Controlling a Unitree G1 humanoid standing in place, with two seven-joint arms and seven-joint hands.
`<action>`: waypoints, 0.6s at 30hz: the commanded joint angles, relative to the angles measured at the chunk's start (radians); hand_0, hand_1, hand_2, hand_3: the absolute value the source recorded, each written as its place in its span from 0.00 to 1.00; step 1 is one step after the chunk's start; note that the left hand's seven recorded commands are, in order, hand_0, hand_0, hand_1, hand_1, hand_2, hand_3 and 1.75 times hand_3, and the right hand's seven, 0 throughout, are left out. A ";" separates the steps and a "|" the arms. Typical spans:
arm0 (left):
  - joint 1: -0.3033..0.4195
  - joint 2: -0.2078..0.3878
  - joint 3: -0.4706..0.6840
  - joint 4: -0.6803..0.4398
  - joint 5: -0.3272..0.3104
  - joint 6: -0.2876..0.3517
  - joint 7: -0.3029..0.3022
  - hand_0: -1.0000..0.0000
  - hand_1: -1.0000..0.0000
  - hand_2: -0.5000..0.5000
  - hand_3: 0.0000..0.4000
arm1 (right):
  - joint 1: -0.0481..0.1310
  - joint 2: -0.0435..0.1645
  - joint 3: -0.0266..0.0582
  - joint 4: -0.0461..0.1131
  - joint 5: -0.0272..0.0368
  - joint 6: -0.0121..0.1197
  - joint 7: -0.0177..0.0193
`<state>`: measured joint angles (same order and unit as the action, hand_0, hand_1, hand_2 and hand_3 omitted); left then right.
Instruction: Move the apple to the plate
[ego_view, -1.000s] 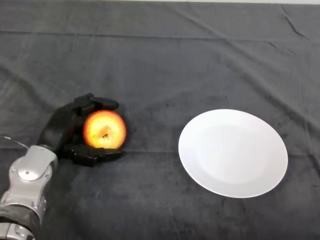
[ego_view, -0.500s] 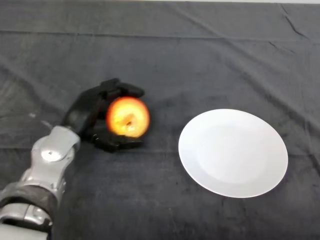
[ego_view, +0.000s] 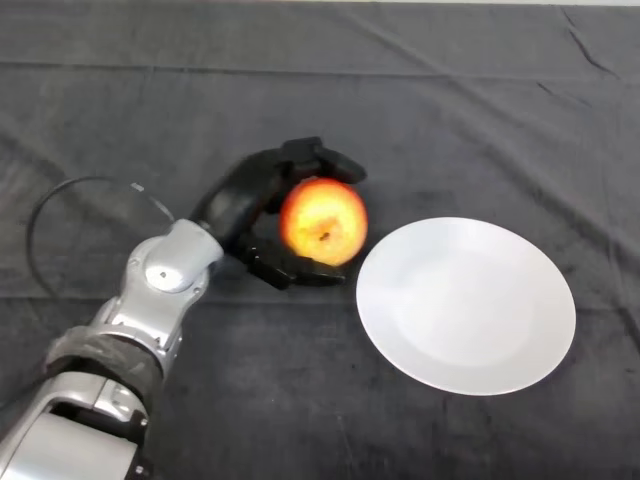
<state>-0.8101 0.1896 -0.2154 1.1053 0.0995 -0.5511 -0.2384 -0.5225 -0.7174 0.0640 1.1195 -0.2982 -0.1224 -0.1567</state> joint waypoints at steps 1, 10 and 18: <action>-0.071 -0.013 -0.037 -0.045 0.027 -0.023 0.005 0.00 0.00 0.50 1.00 | 0.083 0.052 0.0268 0.038 -0.0204 0.015 0.0214; -0.128 -0.066 -0.141 -0.037 0.069 -0.014 0.011 0.00 0.00 0.50 1.00 | 0.082 0.052 0.0270 0.040 -0.0209 0.014 0.0212; -0.163 -0.095 -0.250 -0.034 0.095 -0.014 0.001 0.00 0.00 0.50 1.00 | 0.081 0.052 0.0273 0.043 -0.0213 0.013 0.0209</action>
<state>-0.9001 0.1010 -0.4436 1.1048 0.1742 -0.5559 -0.2325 -0.5229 -0.7190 0.0636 1.1159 -0.2980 -0.1227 -0.1567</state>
